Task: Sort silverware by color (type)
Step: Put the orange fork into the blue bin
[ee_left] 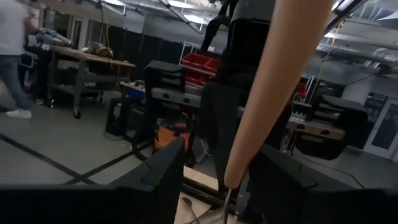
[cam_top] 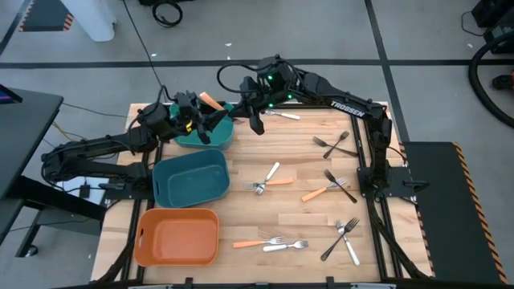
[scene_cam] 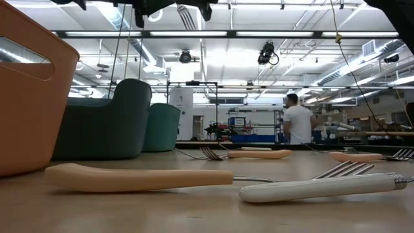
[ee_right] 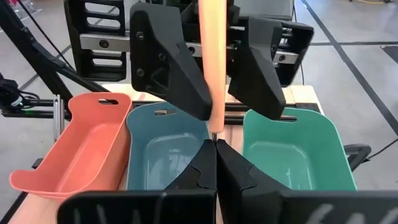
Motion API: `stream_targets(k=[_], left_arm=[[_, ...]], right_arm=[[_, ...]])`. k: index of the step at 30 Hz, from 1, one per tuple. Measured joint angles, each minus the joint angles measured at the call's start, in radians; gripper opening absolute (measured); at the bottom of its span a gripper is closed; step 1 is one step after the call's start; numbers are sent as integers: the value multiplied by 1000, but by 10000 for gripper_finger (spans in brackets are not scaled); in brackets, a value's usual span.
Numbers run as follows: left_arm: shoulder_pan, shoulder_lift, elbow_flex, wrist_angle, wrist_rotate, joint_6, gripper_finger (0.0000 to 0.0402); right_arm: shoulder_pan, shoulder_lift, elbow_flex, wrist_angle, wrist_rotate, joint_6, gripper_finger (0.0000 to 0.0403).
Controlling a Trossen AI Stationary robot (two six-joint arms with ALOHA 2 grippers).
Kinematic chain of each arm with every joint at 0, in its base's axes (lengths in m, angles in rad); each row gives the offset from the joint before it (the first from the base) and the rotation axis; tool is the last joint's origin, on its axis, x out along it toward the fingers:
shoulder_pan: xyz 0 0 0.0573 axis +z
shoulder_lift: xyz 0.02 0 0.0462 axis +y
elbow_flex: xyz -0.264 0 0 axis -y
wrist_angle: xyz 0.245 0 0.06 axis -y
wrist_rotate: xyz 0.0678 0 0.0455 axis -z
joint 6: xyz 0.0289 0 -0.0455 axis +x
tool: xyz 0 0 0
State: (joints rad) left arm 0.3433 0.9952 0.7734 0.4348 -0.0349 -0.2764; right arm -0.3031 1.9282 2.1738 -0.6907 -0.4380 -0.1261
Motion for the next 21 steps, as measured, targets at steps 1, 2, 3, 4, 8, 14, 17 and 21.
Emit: stream_targets(k=[1, 2, 3, 4, 8, 14, 17, 21], left_arm=[[0, 7, 0, 12, 0, 0, 165], [0, 11, 0, 19, 0, 2, 156], [0, 17, 0, 30, 0, 10, 145], [0, 20, 0, 36, 0, 23, 132], [0, 20, 0, 33, 0, 34, 72], [1, 20, 0, 14, -8, 37, 44], [1, 19, 0, 6, -9, 37, 44], [1, 11, -1, -31, -6, 43, 44]], right_arm=[[0, 0, 0, -3, 0, 0, 2], [0, 0, 0, -5, 1, 0, 2], [0, 0, 0, -5, 4, 0, 2], [0, 0, 0, -7, 8, 0, 2], [0, 0, 0, -9, 42, 0, 6], [12, 1, 0, -17, 127, -8, 33], [21, 1, 0, -17, 158, -29, 51], [31, 1, 0, -21, 164, -35, 76]])
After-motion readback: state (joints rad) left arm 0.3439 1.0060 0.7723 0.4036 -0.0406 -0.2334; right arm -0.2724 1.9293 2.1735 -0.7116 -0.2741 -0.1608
